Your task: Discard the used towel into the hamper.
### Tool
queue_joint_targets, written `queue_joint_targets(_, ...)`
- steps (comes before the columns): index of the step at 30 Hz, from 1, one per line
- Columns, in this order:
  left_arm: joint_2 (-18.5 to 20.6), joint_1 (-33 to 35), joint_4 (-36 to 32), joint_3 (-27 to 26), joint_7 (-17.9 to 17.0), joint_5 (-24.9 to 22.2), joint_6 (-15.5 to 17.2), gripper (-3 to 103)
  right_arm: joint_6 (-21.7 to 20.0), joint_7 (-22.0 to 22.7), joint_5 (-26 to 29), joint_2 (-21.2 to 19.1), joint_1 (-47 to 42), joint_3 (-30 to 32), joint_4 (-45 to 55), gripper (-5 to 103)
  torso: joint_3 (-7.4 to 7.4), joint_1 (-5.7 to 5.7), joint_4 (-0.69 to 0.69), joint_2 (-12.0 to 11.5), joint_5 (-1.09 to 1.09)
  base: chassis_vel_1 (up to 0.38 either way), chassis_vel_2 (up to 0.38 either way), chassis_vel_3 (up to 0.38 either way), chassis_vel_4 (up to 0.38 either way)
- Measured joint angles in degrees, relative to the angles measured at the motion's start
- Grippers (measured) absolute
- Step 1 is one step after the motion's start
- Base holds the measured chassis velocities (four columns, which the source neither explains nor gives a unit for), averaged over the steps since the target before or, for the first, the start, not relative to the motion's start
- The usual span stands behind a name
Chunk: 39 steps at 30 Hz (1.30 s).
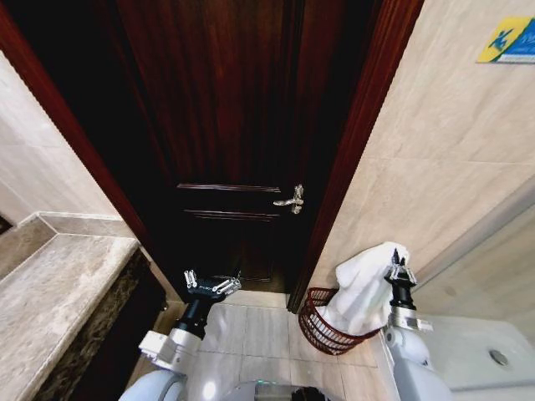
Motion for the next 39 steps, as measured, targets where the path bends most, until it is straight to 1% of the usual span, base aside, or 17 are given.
queue_joint_targets(9, 0.0, 0.0, 0.0, 0.0, 0.0, 0.0, 0.0, 100, 0.0, -1.19, 0.0, 1.15, 0.52, -0.26, -2.08, 4, 0.0, 0.0, 0.0, 0.0, 0.0, 0.0, 0.0, 0.0, 0.0)
queue_joint_targets(24, 0.0, 0.0, 0.0, 0.0, 0.0, 0.0, 0.0, 100, 0.0, -2.28, -0.14, 1.95, 0.58, -0.56, -5.98, 4, 0.0, 0.0, 0.0, 0.0, -0.01, 0.0, 0.0, 0.0, 0.0)
queue_joint_targets(39, 0.0, 0.0, 0.0, 0.0, 0.0, 0.0, 0.0, 100, 0.0, -3.23, -0.19, 3.11, 2.68, -0.75, -14.51, 4, 0.0, 0.0, 0.0, -0.01, 0.0, 0.0, 0.0, 0.0, 0.0)
